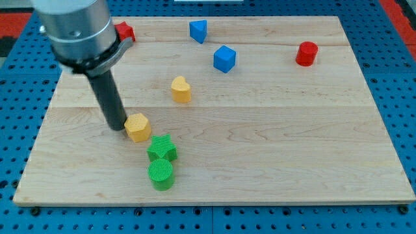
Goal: Push the yellow hexagon towards the blue cube
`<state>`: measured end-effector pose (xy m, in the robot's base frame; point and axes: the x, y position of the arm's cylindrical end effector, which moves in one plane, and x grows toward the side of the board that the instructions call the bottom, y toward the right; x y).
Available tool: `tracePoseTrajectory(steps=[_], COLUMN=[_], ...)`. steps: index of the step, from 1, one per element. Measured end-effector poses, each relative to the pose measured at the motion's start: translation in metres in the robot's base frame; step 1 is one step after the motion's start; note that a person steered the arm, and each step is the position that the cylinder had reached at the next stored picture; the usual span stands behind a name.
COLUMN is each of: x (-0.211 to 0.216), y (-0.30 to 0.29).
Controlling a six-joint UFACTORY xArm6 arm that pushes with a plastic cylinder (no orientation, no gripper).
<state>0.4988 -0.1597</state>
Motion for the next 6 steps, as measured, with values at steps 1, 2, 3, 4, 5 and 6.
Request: tracePoseTrajectory(steps=[1, 2, 3, 4, 5, 6], x=[0.046, 0.032, -0.008, -0.033, -0.033, -0.022], y=[-0.026, -0.007, 0.029, 0.101, 0.177, 0.196])
